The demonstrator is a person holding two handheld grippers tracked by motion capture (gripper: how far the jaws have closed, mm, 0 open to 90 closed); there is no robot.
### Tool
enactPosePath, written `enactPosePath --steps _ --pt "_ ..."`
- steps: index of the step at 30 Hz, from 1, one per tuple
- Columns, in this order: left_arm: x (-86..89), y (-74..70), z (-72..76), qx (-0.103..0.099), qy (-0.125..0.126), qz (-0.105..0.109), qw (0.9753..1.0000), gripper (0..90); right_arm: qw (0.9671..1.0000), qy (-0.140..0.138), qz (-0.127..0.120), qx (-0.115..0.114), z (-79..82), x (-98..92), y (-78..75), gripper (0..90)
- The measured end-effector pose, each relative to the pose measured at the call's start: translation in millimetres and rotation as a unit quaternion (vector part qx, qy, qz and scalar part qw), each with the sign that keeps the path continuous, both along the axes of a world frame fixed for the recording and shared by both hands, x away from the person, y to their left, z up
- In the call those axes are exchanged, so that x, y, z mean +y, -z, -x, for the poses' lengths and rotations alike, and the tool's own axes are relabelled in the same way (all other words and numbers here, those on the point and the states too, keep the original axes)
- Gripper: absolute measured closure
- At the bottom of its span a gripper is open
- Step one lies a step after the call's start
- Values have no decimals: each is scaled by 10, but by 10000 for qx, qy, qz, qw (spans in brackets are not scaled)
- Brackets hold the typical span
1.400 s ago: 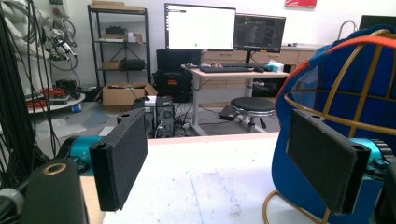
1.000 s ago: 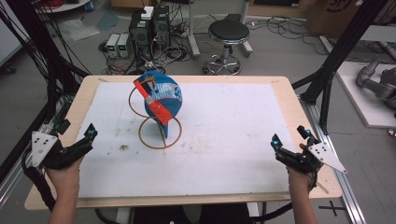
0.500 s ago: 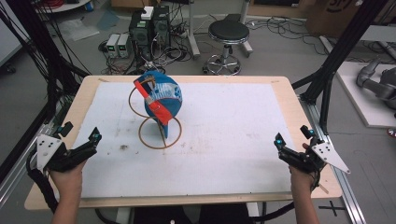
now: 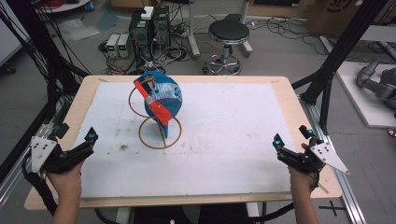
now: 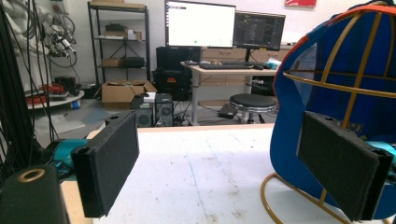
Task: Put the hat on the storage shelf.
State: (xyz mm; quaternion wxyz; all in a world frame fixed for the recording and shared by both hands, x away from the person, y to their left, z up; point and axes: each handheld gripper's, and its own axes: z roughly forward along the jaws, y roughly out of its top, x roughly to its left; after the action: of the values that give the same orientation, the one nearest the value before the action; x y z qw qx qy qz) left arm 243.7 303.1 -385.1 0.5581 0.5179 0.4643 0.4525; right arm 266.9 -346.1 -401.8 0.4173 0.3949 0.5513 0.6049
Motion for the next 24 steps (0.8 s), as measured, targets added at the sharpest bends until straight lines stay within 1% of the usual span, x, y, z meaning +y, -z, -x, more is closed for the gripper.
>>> enactPosePath --steps 4,6,9,10,12,14,20,24 --pt "18 13 2 29 -45 68 10000 134 10000 -15 13 -12 12 18 -8 41" --pt "26 10 4 9 -59 81 9999 134 10000 -31 -15 14 22 30 -11 41" --pt "43 14 3 31 -91 95 9999 134 10000 -15 23 -13 12 31 -5 41" --pt "46 17 0 39 -90 99 9999 134 10000 -27 -2 17 14 37 -2 41" --pt "51 26 -2 47 -105 124 9999 134 10000 -26 50 2 8 36 3 41" --pt "53 27 -1 52 -109 124 9999 134 10000 -38 13 34 8 43 6 41" --pt "58 32 3 84 -131 116 9998 134 10000 -51 38 19 5 47 6 41" --pt "79 44 -1 117 -148 184 9997 134 9999 -66 80 23 3 59 9 41"
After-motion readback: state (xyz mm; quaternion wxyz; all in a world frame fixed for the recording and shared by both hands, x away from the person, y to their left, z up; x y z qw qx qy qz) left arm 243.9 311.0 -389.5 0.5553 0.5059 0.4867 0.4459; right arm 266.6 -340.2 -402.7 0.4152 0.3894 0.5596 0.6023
